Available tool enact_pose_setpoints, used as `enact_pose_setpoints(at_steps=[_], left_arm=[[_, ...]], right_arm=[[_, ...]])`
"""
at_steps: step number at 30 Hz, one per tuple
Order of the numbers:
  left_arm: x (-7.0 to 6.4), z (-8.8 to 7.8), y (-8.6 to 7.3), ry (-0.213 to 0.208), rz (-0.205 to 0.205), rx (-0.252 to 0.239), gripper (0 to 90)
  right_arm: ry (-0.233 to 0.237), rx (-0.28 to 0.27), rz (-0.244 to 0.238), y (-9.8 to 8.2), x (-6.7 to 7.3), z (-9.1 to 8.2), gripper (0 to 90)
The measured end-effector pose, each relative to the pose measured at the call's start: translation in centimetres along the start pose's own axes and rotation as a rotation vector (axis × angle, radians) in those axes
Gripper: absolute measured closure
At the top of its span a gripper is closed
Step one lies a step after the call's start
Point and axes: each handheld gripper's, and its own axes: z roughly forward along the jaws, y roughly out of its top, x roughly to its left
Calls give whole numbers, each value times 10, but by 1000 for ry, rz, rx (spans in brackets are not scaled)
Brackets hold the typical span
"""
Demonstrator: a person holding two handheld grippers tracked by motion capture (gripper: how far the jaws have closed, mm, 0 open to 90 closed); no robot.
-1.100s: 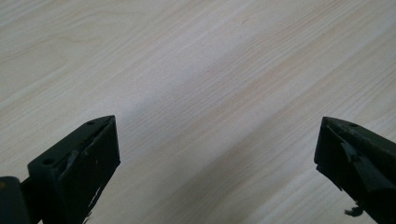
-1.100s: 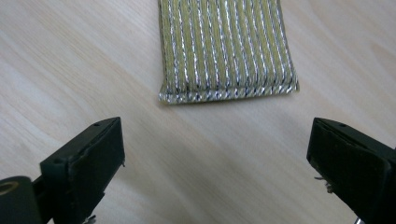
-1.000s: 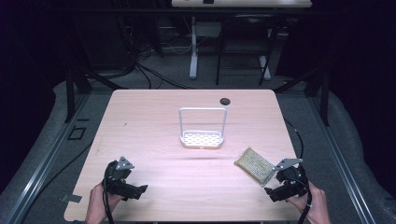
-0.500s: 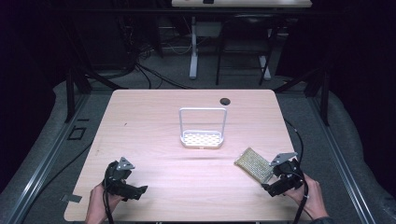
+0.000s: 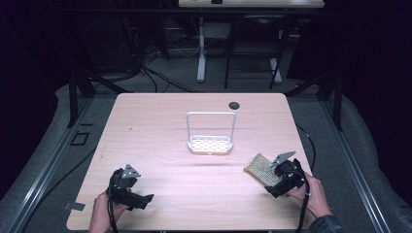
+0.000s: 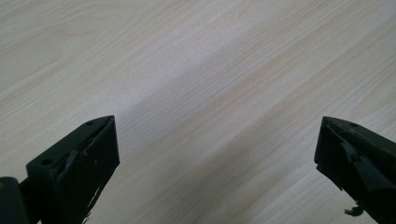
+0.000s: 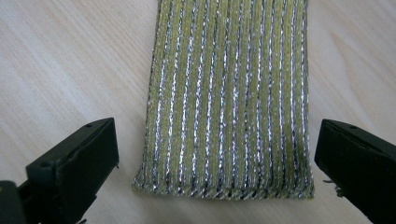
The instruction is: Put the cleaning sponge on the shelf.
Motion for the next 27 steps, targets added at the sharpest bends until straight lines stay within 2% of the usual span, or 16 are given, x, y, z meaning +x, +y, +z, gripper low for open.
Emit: enact_pose_setpoints(at_steps=[2, 6, 9, 13, 17, 22, 23, 27], left_arm=[[1, 0, 0, 1, -1, -6, 0], [1, 2, 0, -6, 1, 10, 0], [-1, 0, 1, -2, 3, -2, 0], [0, 2, 1, -5, 2, 5, 0], [1, 2, 1, -7, 5, 9, 0], [0, 1, 0, 0, 4, 9, 2], [0, 1, 0, -1, 3, 8, 2], [1, 1, 1, -7, -2, -1, 1]], right_arm=[[-15, -8, -5, 1, 0, 0, 0], [14, 7, 12, 2, -4, 5, 0], [30, 41, 13, 1, -5, 11, 0], [60, 92, 26, 3, -6, 16, 0], [60, 100, 37, 4, -7, 15, 47], [49, 99, 77, 3, -6, 14, 69], [45, 102, 66, 3, -6, 13, 76], [45, 95, 77, 2, -5, 11, 113]])
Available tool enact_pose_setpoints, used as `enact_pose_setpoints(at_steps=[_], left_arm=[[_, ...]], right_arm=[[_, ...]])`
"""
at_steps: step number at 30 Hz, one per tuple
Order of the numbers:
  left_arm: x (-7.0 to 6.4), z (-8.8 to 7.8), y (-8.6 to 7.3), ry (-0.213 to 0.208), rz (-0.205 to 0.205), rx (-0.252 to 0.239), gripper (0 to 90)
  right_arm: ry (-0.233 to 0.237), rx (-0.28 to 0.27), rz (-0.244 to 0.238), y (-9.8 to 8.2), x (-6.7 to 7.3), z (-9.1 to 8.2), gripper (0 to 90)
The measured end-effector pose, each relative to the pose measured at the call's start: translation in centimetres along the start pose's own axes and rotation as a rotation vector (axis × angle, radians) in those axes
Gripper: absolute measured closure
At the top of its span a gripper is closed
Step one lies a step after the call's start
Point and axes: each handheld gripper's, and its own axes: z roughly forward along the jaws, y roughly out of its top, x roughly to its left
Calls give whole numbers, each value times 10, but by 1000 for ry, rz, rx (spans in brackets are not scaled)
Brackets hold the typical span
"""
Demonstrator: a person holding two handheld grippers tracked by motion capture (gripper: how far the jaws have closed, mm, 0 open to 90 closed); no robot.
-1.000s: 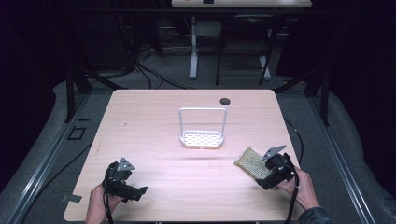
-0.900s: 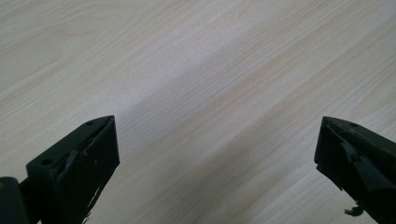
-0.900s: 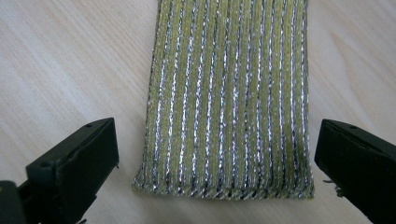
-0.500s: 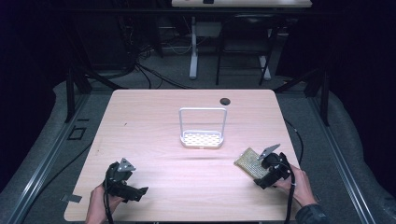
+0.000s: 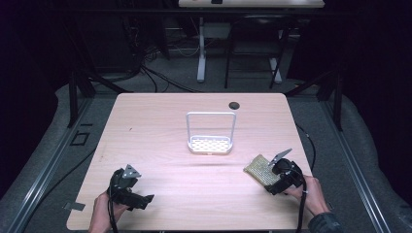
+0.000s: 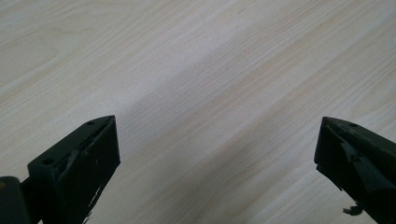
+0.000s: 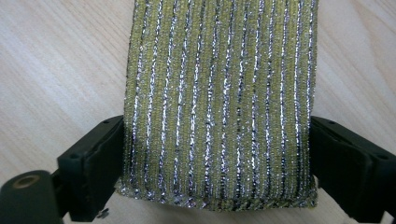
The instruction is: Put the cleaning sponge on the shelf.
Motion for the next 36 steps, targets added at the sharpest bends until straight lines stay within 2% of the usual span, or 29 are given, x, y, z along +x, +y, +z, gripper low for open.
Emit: enact_pose_setpoints(at_steps=[5, 10, 13, 22, 28, 32, 36], left_arm=[[-3, -2, 0, 4, 10, -10, 2], [-3, -1, 1, 6, 21, -3, 2], [-3, -1, 1, 9, 23, 3, 2], [-3, 1, 2, 13, 19, 11, 3], [-3, -2, 1, 18, 21, 6, 3], [-2, -1, 1, 15, 9, 2, 3], [-1, -1, 1, 11, 14, 7, 3]], right_arm=[[-23, -21, -1, -1, 4, -5, 224], [-42, -60, -6, -1, 7, -13, 275], [-47, -80, 3, 0, 9, -17, 284], [-55, -89, 20, 1, 14, -24, 293], [-68, -93, 11, 3, 17, -28, 299], [-60, -92, 0, 4, 21, -30, 300], [-46, -101, -2, 8, 28, -33, 301]])
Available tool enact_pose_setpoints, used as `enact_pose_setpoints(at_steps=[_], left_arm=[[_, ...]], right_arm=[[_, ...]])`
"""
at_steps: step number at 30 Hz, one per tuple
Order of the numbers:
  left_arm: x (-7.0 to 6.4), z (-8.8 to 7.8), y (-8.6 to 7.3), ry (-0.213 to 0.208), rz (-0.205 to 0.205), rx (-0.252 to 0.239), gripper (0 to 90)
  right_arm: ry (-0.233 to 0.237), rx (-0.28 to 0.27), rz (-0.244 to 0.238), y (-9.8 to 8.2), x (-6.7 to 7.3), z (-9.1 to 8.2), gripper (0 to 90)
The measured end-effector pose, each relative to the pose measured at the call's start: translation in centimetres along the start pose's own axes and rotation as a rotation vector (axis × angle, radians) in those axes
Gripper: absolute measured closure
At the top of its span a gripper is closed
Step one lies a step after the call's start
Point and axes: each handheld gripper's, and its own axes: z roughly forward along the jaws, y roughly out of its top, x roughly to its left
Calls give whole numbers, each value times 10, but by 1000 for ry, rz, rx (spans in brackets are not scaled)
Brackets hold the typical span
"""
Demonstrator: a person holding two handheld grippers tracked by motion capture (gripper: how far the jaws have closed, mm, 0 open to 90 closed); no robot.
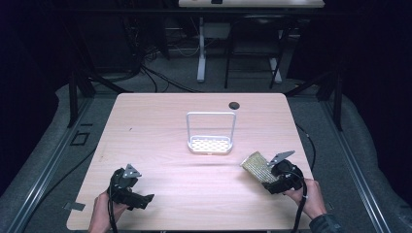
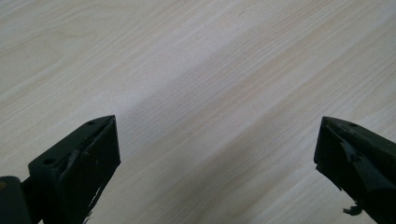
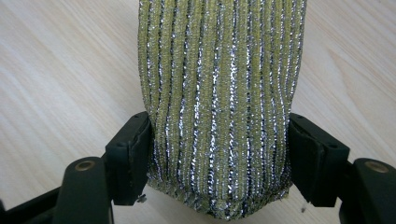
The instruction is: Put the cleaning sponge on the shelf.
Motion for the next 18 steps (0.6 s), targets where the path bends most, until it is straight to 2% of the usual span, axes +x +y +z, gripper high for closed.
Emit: enact_pose_setpoints(at_steps=[7, 14, 18], left_arm=[[0, -1, -1, 9, -17, -7, 4], [-1, -1, 0, 9, -2, 0, 5], [-1, -1, 0, 8, -3, -4, 5]], right_arm=[[2, -8, -21, 5, 10, -2, 302], [3, -7, -17, 8, 14, -3, 301], [-4, -13, -33, 11, 19, -4, 300]])
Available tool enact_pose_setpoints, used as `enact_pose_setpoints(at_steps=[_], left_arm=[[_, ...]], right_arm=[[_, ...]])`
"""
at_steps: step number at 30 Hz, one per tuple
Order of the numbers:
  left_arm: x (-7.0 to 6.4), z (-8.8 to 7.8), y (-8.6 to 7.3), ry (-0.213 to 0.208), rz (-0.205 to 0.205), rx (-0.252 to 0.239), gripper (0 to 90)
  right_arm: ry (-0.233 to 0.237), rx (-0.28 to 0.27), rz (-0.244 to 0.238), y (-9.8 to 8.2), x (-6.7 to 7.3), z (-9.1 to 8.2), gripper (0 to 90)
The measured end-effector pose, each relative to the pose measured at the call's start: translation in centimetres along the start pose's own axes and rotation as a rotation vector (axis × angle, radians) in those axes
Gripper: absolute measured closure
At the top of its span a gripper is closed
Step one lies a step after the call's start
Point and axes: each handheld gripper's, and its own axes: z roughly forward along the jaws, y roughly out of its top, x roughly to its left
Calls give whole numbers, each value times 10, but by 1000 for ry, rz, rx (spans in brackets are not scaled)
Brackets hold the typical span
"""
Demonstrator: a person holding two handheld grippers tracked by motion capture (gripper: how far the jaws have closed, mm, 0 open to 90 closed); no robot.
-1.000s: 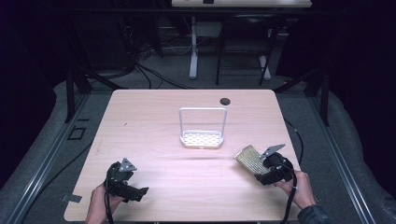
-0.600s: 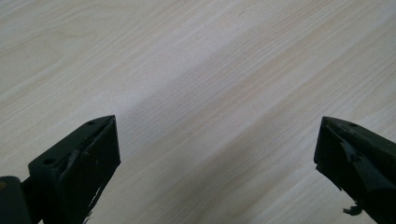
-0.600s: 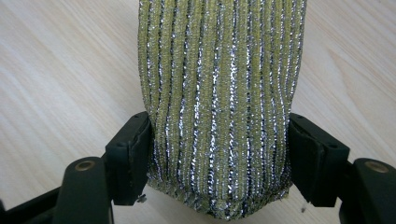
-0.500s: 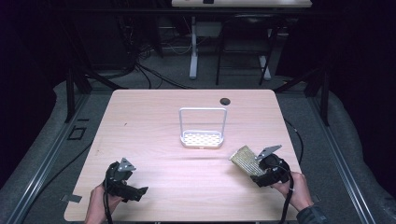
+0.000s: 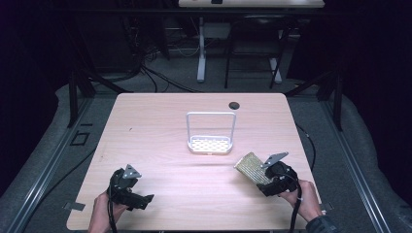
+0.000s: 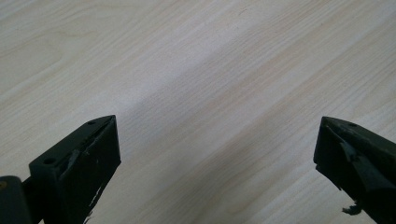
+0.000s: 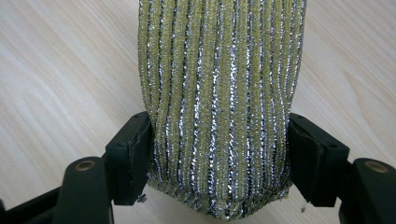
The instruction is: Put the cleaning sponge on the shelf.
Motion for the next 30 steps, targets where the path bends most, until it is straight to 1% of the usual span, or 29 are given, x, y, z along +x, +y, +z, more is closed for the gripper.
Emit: enact_pose_setpoints(at_steps=[3, 5, 8, 11, 14, 16, 20, 24, 28, 29, 30], left_arm=[[1, 1, 1, -6, 3, 7, 5], [0, 1, 0, -3, 8, 10, 5], [-1, 0, 1, 0, 5, 2, 5], [0, 1, 1, -6, 5, 6, 6], [0, 3, 1, -3, 4, 9, 6], [0, 3, 1, -10, 7, 16, 6], [-1, 3, 1, -10, 7, 12, 6], [-1, 4, 2, -17, 8, 14, 6], [0, 3, 1, -9, 17, 20, 6], [0, 3, 1, -4, 14, 17, 6], [0, 2, 1, -3, 12, 15, 6]], right_arm=[[10, -11, -3, 4, 4, -1, 300], [9, -13, -15, 6, 7, -1, 300], [10, -10, -26, 9, 11, 0, 299], [8, -10, -38, 11, 14, 0, 299], [9, -12, -35, 12, 16, 0, 299], [11, -16, -31, 14, 16, 0, 299], [4, -17, -44, 16, 20, 0, 298], [3, -23, -43, 18, 23, -1, 298], [-2, -30, -40, 24, 24, -1, 298], [-3, -37, -42, 24, 24, 0, 298], [-7, -32, -43, 25, 25, 0, 298]])
